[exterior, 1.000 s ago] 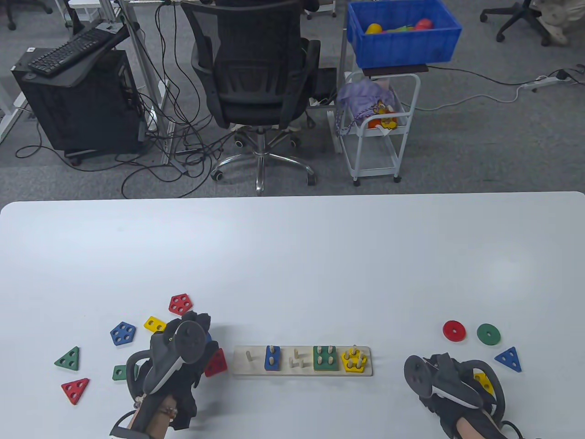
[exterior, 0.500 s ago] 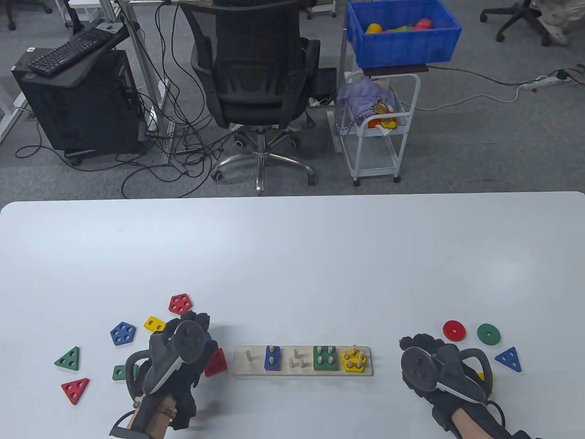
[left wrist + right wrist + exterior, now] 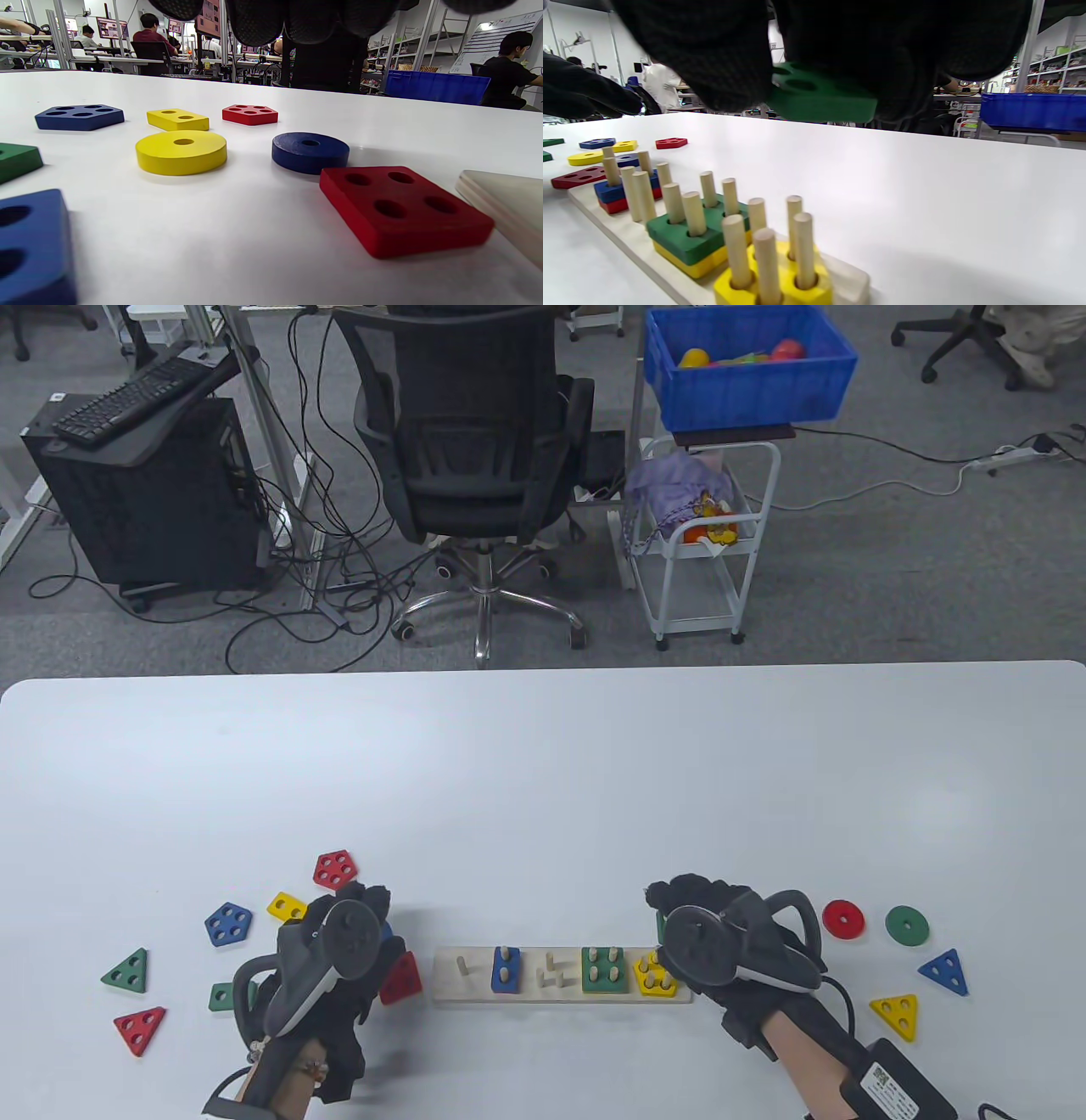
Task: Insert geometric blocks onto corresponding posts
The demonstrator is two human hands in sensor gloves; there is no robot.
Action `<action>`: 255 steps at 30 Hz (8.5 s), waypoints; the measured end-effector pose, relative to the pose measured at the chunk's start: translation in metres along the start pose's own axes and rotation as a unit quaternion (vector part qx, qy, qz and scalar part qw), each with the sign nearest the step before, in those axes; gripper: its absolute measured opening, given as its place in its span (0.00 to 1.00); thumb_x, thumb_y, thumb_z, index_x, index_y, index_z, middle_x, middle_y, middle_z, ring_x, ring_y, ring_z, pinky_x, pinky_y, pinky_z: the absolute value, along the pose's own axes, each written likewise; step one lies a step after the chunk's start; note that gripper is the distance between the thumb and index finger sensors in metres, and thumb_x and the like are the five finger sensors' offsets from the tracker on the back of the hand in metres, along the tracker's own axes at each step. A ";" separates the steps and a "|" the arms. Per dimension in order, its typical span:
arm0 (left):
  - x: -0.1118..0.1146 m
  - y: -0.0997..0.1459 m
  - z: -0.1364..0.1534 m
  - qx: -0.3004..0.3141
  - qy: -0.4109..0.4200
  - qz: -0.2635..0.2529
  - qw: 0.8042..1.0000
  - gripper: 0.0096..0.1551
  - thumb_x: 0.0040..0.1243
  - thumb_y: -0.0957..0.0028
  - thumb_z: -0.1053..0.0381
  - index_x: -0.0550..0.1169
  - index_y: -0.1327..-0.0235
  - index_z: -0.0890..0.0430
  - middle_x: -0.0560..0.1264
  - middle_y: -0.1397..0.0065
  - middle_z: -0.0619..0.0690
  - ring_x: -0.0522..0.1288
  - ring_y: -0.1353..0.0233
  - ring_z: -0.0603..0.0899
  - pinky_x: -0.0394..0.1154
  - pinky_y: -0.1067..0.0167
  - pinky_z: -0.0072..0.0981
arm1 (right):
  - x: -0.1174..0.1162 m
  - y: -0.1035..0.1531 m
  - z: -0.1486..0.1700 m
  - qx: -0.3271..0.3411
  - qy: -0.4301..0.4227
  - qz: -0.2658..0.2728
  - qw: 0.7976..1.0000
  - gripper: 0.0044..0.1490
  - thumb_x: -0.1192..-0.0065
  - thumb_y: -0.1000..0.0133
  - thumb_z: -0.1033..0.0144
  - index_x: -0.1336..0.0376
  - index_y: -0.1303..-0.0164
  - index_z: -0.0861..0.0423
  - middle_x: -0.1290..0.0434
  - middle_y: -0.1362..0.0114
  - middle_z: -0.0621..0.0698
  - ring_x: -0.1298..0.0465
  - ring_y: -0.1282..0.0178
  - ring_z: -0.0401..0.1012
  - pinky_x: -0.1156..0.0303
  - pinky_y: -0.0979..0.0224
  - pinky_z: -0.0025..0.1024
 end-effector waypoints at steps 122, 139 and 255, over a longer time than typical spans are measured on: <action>-0.026 0.000 -0.071 0.160 0.313 0.037 0.935 0.42 0.62 0.59 0.27 0.68 0.29 0.35 0.70 0.26 0.40 0.77 0.27 0.53 0.68 0.26 0.57 | 0.012 0.046 0.058 -0.028 -0.177 0.129 0.975 0.43 0.32 0.47 0.50 0.42 0.24 0.55 0.41 0.19 0.64 0.34 0.25 0.62 0.39 0.31 0.72; 0.020 0.005 -0.078 0.181 -0.003 0.008 0.983 0.41 0.65 0.62 0.29 0.67 0.31 0.27 0.66 0.23 0.29 0.67 0.18 0.49 0.62 0.21 0.59 | -0.029 0.050 0.097 -0.129 -0.070 0.003 0.989 0.41 0.34 0.46 0.51 0.40 0.25 0.55 0.39 0.19 0.63 0.33 0.25 0.62 0.41 0.30 0.75; -0.019 0.004 -0.087 0.166 0.232 0.083 0.955 0.44 0.69 0.60 0.34 0.67 0.27 0.37 0.70 0.22 0.38 0.69 0.19 0.52 0.62 0.22 0.57 | -0.018 0.013 0.027 -0.046 -0.117 0.004 0.992 0.51 0.31 0.49 0.46 0.45 0.21 0.57 0.35 0.22 0.62 0.27 0.29 0.60 0.35 0.32 0.70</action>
Point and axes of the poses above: the tracker on the back of each hand, its own z axis roughly to the little-finger side, its own y axis roughly from the fingertips to the wrist, x = y × z, the point moved 5 cm from there along -y, roughly from the wrist to the fingertips
